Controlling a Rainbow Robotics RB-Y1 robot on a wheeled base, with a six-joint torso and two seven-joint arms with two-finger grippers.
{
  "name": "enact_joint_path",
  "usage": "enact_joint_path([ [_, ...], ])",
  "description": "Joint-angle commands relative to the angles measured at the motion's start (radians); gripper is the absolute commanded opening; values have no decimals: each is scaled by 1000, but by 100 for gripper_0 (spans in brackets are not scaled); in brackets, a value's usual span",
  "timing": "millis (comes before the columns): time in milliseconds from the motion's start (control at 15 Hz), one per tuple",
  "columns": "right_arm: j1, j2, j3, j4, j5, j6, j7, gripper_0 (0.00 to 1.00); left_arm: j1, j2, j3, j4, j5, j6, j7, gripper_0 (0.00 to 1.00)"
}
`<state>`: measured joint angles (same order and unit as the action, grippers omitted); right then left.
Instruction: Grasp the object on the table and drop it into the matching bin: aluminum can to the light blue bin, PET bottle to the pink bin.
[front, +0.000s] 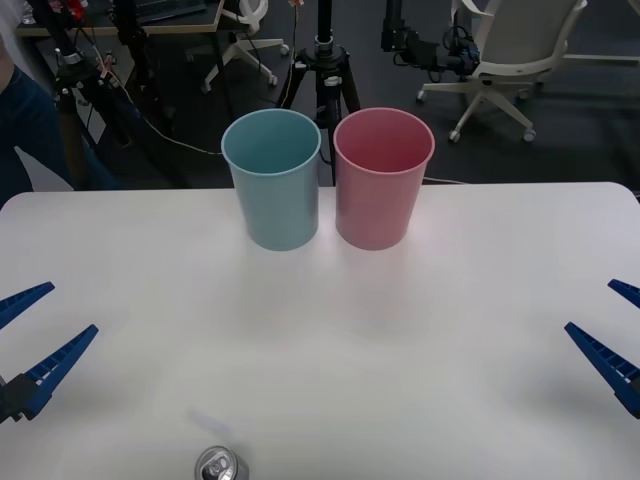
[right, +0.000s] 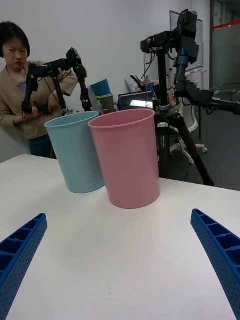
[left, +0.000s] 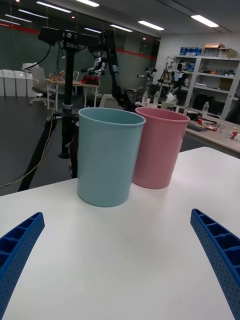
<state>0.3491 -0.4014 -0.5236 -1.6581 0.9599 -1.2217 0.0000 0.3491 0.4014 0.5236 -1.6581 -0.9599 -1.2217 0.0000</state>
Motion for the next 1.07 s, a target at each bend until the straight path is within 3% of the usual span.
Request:
enact_joint_path([
  [67,0,0,0,0,0,0,0,100,13,2,12,11,-10,-4,-5,100],
  [400,0,0,0,0,0,0,0,100,44,19,-1,4,3,-12,-26,100],
  [600,0,0,0,0,0,0,0,100,61,39,-25,44,26,-32,-163,100],
  [800,0,0,0,0,0,0,0,100,82,131,-108,130,101,-76,-270,100],
  [1067,0,0,0,0,0,0,0,100,133,254,-220,153,190,-81,-411,100],
])
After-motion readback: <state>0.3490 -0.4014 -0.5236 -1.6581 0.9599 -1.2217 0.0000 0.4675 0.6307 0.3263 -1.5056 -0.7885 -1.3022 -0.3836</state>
